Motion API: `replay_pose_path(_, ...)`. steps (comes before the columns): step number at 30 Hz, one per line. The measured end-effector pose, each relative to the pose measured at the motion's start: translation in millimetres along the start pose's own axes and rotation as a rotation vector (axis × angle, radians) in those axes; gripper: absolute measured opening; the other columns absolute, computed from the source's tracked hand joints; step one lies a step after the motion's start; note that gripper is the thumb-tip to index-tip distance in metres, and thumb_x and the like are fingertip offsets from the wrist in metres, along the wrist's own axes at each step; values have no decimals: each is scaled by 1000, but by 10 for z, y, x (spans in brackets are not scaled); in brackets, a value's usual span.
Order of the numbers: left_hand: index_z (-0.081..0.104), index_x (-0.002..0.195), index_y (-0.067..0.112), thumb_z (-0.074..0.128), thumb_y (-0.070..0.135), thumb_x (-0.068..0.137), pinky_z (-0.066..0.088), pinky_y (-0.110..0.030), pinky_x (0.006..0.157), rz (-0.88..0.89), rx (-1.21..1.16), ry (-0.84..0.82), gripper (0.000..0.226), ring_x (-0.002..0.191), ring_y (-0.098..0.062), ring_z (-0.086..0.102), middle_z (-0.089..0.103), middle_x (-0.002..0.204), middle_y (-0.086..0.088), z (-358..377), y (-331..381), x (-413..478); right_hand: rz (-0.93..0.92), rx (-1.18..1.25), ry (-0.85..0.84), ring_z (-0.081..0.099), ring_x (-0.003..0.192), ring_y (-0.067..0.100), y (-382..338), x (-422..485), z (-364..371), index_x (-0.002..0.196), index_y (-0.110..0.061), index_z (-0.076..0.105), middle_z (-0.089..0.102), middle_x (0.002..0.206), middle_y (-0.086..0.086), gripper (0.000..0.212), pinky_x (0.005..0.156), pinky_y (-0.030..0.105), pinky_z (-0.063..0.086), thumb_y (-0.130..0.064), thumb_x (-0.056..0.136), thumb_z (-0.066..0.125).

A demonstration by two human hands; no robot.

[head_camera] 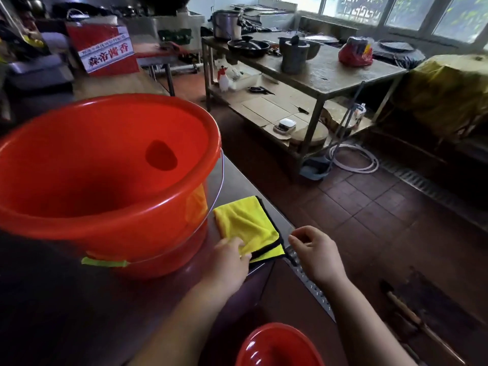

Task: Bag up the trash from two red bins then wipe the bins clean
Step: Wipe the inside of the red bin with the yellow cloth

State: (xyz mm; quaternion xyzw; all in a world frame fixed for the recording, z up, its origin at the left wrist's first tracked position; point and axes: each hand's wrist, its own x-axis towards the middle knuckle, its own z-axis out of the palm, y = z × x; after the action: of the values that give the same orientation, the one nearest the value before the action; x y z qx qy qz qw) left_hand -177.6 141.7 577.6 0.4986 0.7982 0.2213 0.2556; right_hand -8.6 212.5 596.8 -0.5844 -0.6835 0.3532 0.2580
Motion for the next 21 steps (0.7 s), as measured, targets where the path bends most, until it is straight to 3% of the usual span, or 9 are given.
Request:
replay_pose_path(3, 44, 133, 15, 51, 34, 94, 32, -30, 98, -75, 123, -22, 44, 119, -30, 45, 45, 130, -11, 160, -78, 128, 49, -79, -41, 63, 78, 18, 121, 60, 106, 83, -21, 67, 67, 76, -2, 7, 73, 31, 49, -27, 86, 66)
replay_pose_path(6, 41, 130, 12, 48, 35, 95, 33, -35, 98, -146, 132, -60, 42, 117, -36, 44, 42, 127, -17, 307, -153, 252, 56, -128, -67, 62, 82, 17, 182, 110, 208, 85, -20, 68, 66, 79, -3, 8, 73, 30, 47, -28, 87, 65)
replay_pose_path(12, 38, 128, 9, 55, 31, 93, 38, -39, 93, -234, 52, -85, 45, 112, -40, 48, 47, 118, -22, 542, -268, 439, 71, -187, -112, 63, 87, 19, 263, 215, 352, 89, -18, 68, 65, 83, -4, 11, 78, 32, 49, -29, 87, 65)
replay_pose_path(17, 19, 144, 9, 62, 15, 87, 37, -34, 94, -262, -16, -48, 71, 115, -36, 50, 49, 124, -22, 613, -284, 515, 73, -210, -124, 61, 86, 16, 292, 276, 406, 90, -19, 68, 62, 80, -9, 11, 76, 29, 47, -29, 87, 66)
replay_pose_path(21, 21, 137, 2, 59, 5, 79, 43, -37, 90, -282, -87, -45, 69, 114, -38, 53, 52, 126, -23, 623, -261, 550, 93, -212, -126, 60, 82, 16, 293, 303, 404, 88, -20, 67, 59, 74, -10, 10, 73, 29, 46, -29, 88, 65)
